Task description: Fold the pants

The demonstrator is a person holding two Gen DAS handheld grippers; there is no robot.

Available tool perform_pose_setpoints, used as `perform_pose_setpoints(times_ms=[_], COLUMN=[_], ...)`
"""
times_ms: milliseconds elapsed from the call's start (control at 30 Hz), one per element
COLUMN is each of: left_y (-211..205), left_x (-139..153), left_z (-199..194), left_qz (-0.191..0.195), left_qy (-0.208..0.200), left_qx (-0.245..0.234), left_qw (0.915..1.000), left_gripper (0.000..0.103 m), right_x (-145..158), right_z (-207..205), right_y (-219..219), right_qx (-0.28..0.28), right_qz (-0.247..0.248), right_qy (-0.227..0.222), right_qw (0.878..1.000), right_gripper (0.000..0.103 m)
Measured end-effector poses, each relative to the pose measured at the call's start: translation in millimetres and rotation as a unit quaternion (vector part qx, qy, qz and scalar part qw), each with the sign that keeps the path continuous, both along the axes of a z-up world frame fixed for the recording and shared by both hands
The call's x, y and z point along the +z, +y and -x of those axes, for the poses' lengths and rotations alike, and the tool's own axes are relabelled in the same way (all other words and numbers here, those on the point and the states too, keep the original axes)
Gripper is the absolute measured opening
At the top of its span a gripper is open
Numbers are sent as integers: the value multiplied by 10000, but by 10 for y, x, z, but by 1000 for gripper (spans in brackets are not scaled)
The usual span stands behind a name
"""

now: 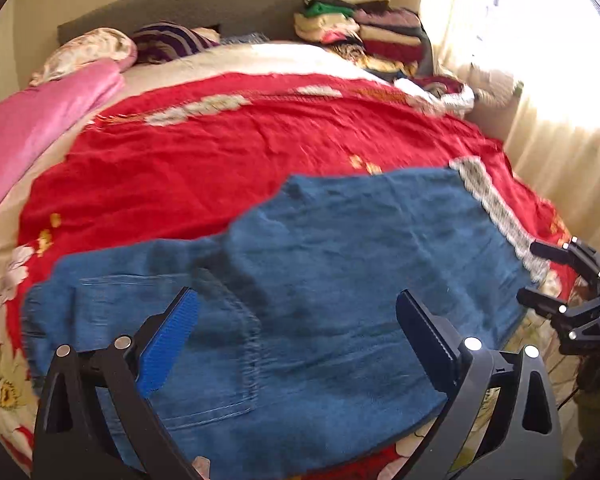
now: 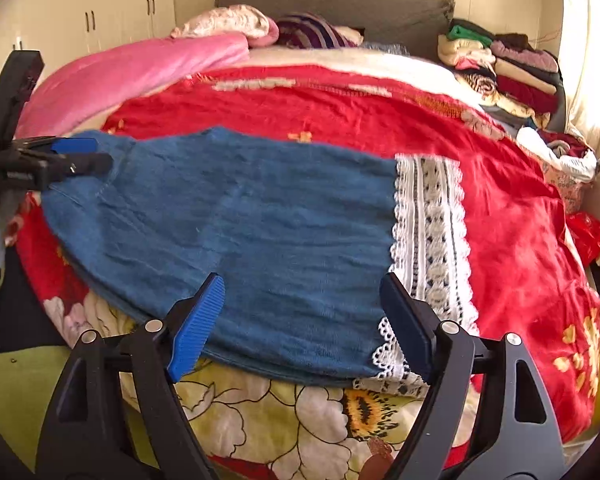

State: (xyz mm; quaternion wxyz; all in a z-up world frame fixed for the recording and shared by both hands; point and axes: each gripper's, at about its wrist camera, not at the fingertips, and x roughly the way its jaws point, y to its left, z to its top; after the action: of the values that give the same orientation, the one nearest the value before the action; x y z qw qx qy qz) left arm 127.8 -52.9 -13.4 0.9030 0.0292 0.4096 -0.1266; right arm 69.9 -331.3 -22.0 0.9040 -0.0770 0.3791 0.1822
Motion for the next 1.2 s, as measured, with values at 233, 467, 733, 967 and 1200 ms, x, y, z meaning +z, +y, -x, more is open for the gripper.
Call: perform_pose_setpoints(times_ms=[233, 467, 733, 967, 1200], left_y=[-8, 91, 1, -180, -432], left_x=[-478, -302, 139, 339, 486], left_z=[-92, 19, 137, 82, -71], left_qz=[-751, -217, 22, 52, 108], left_qy=[437, 319, -76, -140, -134], left_qx=[-14, -45, -202, -342, -552], left_qw=[9962, 9992, 9998, 9993, 9983], left_gripper=[99, 98, 98, 98, 98], right_x=[-286, -104, 247, 398, 419], right_z=[-64, -9, 95, 124, 162], right_y=[-71, -100, -418, -687, -860], right_qx=[-77, -77, -523, -908, -1143], right_qz=[-49, -327, -370, -554, -667], right_qy=[581, 411, -123, -426, -521], right_qw=[9983, 9986, 9979, 9934, 9898], right_gripper=[73, 77, 84, 88, 89])
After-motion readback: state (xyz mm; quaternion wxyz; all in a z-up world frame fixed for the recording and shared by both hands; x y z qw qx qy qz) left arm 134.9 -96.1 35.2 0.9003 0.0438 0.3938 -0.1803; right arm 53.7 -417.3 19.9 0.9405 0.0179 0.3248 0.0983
